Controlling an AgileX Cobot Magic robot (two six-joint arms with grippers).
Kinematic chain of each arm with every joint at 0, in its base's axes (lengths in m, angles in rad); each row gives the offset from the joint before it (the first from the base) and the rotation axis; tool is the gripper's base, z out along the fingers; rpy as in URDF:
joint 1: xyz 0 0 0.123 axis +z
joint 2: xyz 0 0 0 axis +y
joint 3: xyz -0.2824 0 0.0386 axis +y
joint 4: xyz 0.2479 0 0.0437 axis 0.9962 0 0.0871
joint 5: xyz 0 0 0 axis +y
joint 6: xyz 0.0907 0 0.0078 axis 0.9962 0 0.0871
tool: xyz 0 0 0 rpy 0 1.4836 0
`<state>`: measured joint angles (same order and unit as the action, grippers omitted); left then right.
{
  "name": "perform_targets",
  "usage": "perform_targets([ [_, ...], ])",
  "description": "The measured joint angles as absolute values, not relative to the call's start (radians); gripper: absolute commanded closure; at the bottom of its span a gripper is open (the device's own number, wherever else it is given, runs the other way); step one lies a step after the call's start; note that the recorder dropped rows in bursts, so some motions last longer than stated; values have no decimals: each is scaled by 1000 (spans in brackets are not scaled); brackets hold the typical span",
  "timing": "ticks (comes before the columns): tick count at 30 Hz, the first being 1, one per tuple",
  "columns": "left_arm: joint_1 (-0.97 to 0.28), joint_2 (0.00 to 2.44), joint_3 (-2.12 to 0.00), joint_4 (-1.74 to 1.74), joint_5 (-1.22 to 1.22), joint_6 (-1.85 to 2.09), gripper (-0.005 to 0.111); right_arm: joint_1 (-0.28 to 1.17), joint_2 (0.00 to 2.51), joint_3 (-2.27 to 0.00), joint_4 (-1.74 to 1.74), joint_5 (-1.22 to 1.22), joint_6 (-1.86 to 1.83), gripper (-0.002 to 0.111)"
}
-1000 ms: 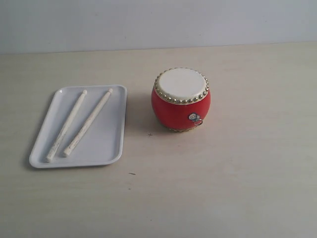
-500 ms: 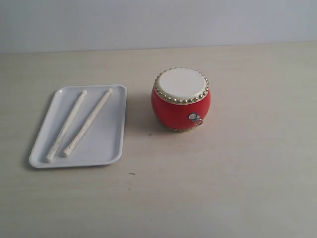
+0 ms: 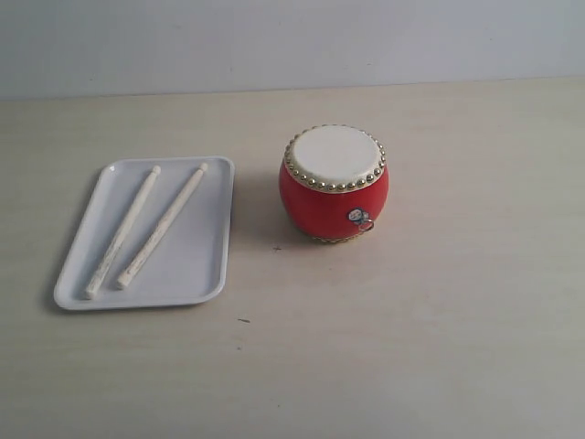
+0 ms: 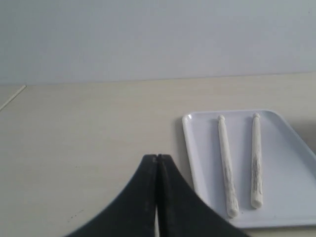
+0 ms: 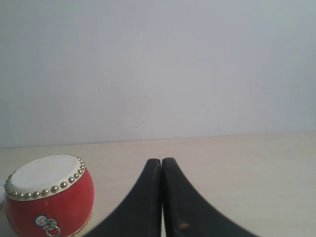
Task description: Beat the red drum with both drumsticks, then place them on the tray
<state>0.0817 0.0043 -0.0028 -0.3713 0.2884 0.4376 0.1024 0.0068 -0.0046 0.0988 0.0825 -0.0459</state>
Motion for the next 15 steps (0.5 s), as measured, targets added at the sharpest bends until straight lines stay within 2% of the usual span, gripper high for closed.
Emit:
perform_targets([
  [15, 82, 4, -3, -371, 321, 438, 107, 102, 7, -5, 99, 83, -46, 108],
])
